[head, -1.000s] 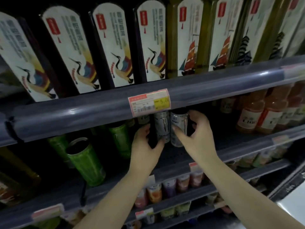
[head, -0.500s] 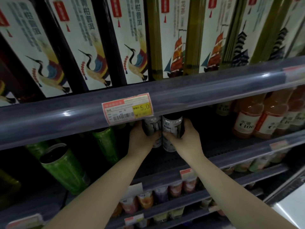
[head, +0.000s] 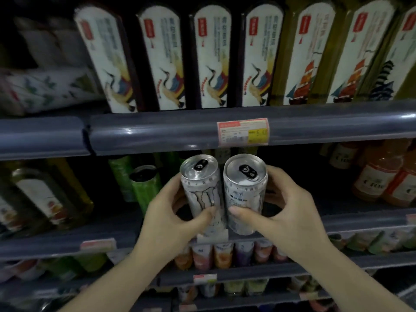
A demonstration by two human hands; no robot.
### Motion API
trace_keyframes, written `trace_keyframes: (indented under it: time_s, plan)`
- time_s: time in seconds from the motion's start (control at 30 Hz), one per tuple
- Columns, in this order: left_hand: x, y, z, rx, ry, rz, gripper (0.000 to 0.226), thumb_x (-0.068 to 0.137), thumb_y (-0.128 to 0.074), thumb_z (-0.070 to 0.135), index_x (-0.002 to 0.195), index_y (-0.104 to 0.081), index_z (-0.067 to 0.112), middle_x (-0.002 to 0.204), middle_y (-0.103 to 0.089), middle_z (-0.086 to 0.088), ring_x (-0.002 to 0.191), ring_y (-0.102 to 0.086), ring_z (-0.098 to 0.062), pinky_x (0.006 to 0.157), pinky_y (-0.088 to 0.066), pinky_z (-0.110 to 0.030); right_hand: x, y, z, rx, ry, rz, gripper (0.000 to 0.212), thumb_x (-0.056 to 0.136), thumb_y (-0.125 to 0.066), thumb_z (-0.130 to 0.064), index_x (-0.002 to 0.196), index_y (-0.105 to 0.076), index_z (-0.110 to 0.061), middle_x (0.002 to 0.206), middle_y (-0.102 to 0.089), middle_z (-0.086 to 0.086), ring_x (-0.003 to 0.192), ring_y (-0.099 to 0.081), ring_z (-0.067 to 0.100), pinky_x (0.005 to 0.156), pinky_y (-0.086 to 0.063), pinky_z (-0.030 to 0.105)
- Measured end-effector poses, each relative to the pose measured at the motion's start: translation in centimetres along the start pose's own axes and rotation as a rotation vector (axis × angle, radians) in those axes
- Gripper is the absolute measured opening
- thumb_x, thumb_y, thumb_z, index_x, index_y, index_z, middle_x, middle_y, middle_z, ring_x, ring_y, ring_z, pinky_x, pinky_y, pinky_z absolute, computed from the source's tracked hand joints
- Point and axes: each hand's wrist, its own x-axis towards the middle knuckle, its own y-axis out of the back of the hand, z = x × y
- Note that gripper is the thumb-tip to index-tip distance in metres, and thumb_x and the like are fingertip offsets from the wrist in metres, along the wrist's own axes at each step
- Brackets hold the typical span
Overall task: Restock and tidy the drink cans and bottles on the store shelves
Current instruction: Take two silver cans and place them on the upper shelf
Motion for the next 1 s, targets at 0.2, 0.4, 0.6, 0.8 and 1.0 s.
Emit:
trace_keyframes:
  time_s: [0.2, 0.4, 0.6, 0.8, 1.0]
  plan:
    - [-3.3, 9.4, 3.2, 0.063, -0.075, 0.232, 0.051, 0.066, -0.072, 0.042, 0.115, -0.058, 0.041, 0.108, -0.068, 0.022, 0.099, -0.065, 0.003, 0.073, -0.050, -0.007, 1.6, -4.5, -7.5, 0.191, 0.088, -0.146, 0.051, 0.063, -0.079, -0.057, 0.109, -0.062, -0.045, 0.104, -0.070, -0.026, 0.095, -0.067, -0.007, 0.073, -0.050, 0.007]
    - [-4.2, 20.2, 6.6, 0.140, -0.248, 0.365, 0.037, 0.072, -0.071, 0.035, 0.106, -0.062, 0.045, 0.101, -0.072, 0.018, 0.090, -0.069, 0.000, 0.068, -0.054, -0.013, 5.1, -10.9, -16.8, 0.361, 0.259, -0.281, 0.060, 0.063, -0.076, -0.063, 0.114, -0.062, -0.038, 0.109, -0.071, -0.017, 0.102, -0.068, 0.004, 0.079, -0.056, 0.019]
    - [-2.4, 31.4, 9.4, 0.272, -0.375, 0.494, 0.028, 0.073, -0.074, 0.021, 0.089, -0.062, 0.040, 0.085, -0.070, 0.028, 0.079, -0.066, 0.009, 0.061, -0.049, -0.004, 10.9, -19.5, -21.3, 0.371, 0.364, -0.543, 0.066, 0.076, -0.078, -0.009, 0.131, -0.042, -0.003, 0.136, -0.050, 0.013, 0.121, -0.050, 0.021, 0.105, -0.037, 0.032]
    - [0.3, 42.2, 11.7, 0.302, -0.498, 0.506, 0.028, 0.082, -0.071, 0.007, 0.100, -0.062, 0.027, 0.092, -0.072, 0.023, 0.088, -0.069, 0.004, 0.071, -0.053, -0.009, 13.5, -22.9, -32.4, 0.573, 0.557, -0.071, 0.048, 0.070, -0.080, -0.040, 0.110, -0.059, -0.023, 0.099, -0.074, -0.006, 0.091, -0.072, 0.006, 0.073, -0.058, 0.020]
    - [4.3, 52.6, 12.6, 0.193, -0.533, 0.634, 0.050, 0.082, -0.072, 0.018, 0.124, -0.048, 0.004, 0.106, -0.072, 0.005, 0.097, -0.069, -0.005, 0.076, -0.055, -0.016, 18.4, -28.9, -39.9, 0.480, 0.627, 0.008, 0.050, 0.076, -0.074, -0.043, 0.113, -0.055, -0.017, 0.107, -0.069, 0.004, 0.099, -0.069, 0.013, 0.082, -0.059, 0.034]
